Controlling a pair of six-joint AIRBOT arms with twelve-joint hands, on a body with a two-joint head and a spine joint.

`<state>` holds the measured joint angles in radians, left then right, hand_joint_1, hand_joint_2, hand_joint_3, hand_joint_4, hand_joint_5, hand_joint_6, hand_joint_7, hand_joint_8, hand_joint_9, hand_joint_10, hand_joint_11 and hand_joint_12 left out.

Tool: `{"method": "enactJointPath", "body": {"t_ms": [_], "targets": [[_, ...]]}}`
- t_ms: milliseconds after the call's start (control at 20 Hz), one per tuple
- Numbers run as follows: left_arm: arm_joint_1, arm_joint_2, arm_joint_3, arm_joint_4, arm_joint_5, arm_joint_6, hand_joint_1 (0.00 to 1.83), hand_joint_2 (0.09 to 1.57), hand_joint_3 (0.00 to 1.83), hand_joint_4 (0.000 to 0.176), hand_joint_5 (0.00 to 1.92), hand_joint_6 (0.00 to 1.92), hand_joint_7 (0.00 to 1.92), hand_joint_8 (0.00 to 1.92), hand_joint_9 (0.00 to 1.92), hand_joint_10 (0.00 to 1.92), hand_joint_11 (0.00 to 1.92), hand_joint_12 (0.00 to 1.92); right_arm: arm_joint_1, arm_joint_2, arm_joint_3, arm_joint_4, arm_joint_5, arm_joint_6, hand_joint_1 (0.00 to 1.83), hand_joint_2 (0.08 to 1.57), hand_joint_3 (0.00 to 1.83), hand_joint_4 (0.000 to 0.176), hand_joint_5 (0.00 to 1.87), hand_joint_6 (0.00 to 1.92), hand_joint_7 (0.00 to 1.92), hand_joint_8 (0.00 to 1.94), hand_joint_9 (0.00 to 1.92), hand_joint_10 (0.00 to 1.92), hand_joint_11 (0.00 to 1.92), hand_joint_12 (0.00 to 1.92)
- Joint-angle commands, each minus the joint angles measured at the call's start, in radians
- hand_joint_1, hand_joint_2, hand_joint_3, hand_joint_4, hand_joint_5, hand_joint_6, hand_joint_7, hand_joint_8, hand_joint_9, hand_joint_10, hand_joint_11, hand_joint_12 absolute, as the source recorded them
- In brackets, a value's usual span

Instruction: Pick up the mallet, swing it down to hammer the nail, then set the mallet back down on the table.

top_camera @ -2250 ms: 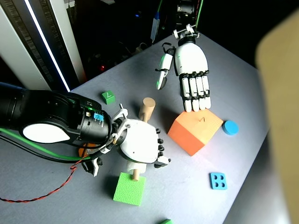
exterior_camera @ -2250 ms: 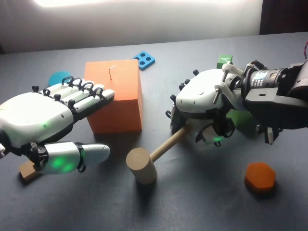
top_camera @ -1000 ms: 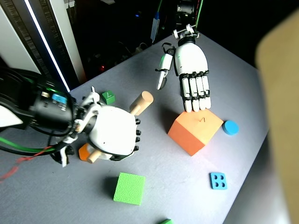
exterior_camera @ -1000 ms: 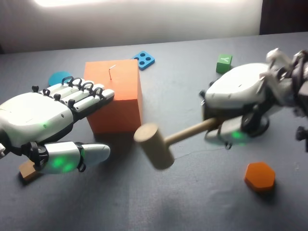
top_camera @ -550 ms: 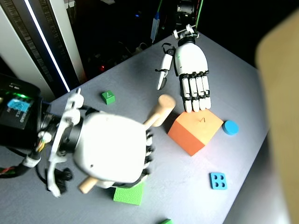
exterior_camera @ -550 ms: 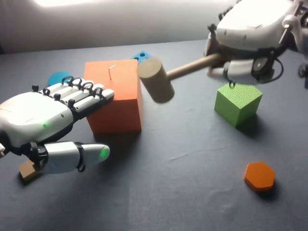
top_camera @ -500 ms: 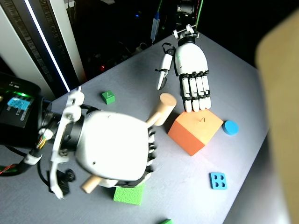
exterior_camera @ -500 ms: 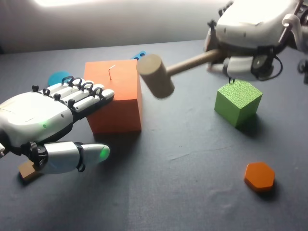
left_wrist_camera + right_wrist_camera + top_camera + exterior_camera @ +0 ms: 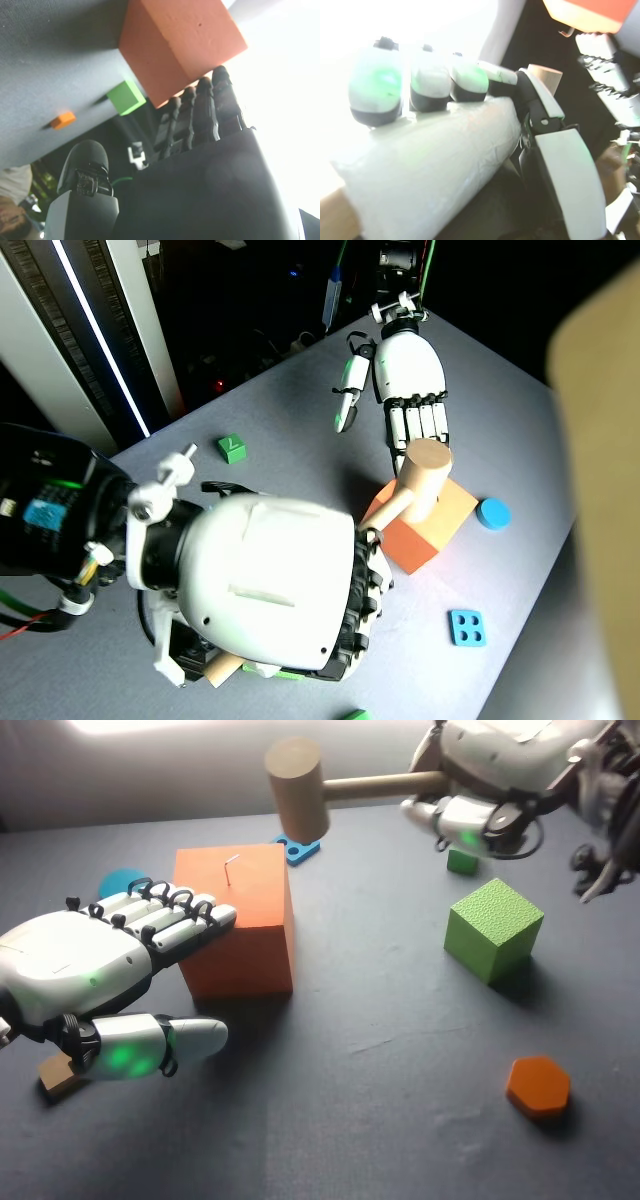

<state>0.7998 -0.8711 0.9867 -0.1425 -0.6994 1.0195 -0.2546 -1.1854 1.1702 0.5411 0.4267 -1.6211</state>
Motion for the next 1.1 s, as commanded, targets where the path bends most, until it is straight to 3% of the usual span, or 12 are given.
{"method": "enactJointPath", "body": {"t_ms": [0,250,1050], "targets": [[-0.007,-0.004,0.004,-0.001,-0.062,-0.001,0.0,1.31,0.0,0.0,0.04,0.01,0.01,0.0,0.0,0.0,0.0,0.0,0.015,-0.007,0.002,0.01,0.102,-0.034,0.31,1.57,0.05,0.0,1.0,1.92,1.31,1.94,1.41,1.92,1.43,1.92],[-0.005,-0.004,0.004,-0.001,-0.062,-0.001,0.0,1.31,0.0,0.0,0.04,0.0,0.0,0.0,0.0,0.0,0.0,0.0,0.05,-0.112,0.081,0.171,0.05,-0.141,0.29,1.57,0.05,0.0,0.98,1.92,1.29,1.94,1.4,1.92,1.41,1.92],[-0.005,-0.004,0.006,-0.001,-0.062,-0.001,0.0,1.31,0.0,0.0,0.06,0.01,0.02,0.01,0.0,0.0,0.0,0.0,-0.029,-0.215,0.174,0.171,0.022,-0.214,0.27,1.57,0.06,0.0,0.98,1.92,1.29,1.94,1.4,1.92,1.41,1.92]]}}
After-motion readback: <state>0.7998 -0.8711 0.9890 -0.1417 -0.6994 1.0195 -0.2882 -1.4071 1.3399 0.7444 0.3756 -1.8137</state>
